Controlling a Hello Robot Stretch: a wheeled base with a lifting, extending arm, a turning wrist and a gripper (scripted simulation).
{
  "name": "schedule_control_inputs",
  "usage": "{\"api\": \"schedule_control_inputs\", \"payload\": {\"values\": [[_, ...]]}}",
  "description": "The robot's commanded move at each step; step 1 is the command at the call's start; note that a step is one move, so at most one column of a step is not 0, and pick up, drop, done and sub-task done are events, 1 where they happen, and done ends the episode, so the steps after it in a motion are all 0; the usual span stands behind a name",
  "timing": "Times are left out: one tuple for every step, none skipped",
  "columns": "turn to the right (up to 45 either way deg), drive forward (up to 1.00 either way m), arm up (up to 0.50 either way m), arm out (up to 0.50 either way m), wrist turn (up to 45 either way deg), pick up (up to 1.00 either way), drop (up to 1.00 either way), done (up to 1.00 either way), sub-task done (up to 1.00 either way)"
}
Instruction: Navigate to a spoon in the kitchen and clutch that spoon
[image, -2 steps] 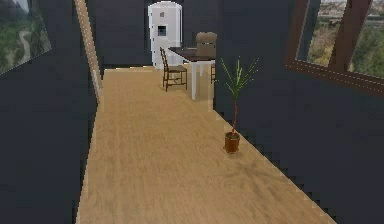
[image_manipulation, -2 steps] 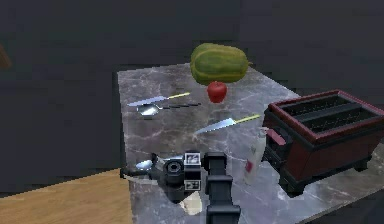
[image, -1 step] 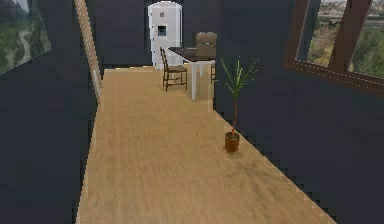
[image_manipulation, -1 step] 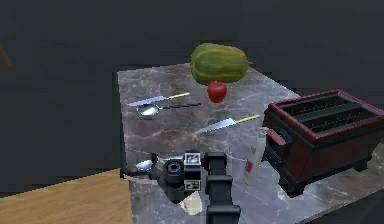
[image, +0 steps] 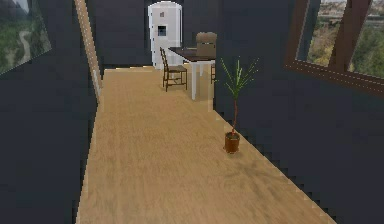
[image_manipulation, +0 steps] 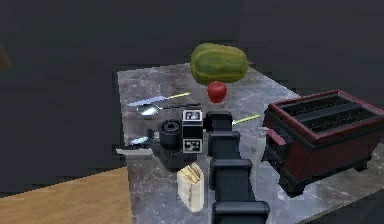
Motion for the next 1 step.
{"api": "schedule_control_inputs", "payload": {"values": [[0.0, 0.0, 0.0, 0.0, 0.0, 0.0, 0.0, 1.0, 0.0]]}}
